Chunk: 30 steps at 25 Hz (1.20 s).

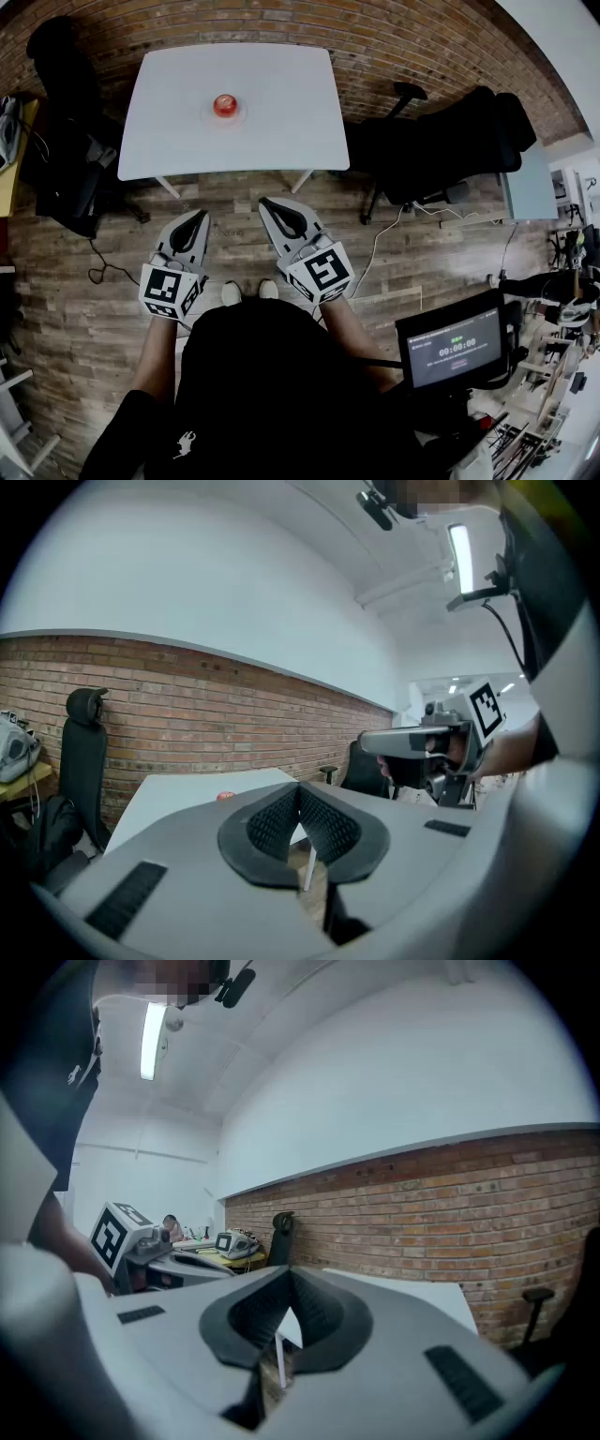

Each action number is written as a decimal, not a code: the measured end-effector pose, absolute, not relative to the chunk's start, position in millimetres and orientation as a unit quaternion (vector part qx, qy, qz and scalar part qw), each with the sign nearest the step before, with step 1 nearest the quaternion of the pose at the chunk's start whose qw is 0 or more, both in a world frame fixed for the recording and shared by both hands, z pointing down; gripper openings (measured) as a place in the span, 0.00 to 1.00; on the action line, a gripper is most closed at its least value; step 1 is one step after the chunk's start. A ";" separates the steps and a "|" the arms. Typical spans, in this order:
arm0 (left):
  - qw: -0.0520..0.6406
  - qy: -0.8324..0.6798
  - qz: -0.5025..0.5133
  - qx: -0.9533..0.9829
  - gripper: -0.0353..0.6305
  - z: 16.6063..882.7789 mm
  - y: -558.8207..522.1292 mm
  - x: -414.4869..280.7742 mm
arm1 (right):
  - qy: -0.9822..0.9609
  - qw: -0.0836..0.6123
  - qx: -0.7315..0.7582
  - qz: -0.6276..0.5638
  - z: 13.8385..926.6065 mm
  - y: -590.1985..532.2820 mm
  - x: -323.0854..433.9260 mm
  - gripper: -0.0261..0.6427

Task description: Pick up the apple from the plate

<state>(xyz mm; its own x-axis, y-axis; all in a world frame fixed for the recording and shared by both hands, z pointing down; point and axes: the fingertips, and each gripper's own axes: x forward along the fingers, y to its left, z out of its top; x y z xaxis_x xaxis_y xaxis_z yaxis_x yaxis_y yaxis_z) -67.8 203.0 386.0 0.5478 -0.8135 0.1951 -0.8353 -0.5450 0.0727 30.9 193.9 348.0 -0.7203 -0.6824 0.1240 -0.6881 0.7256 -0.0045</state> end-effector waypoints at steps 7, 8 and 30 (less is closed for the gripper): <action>0.079 -0.464 0.059 0.880 0.06 382.3 201.6 -82.8 | -0.927 0.056 0.371 0.023 346.2 194.4 18.7 0.04; 0.081 -0.461 0.057 0.882 0.06 382.7 201.9 -83.6 | -0.927 0.053 0.371 0.025 346.1 195.0 17.6 0.04; 0.075 -0.451 0.072 0.887 0.06 398.5 227.9 -117.5 | -0.920 0.035 0.387 0.042 348.9 223.2 -9.1 0.05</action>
<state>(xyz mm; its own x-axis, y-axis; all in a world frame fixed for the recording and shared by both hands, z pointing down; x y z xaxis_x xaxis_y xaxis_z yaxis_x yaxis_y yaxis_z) -117.5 227.9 398.5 0.5832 -0.7887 0.1944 -0.8101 -0.5822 0.0685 -9.1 223.2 348.9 -0.6980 -0.7094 0.0975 -0.7153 0.6969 -0.0505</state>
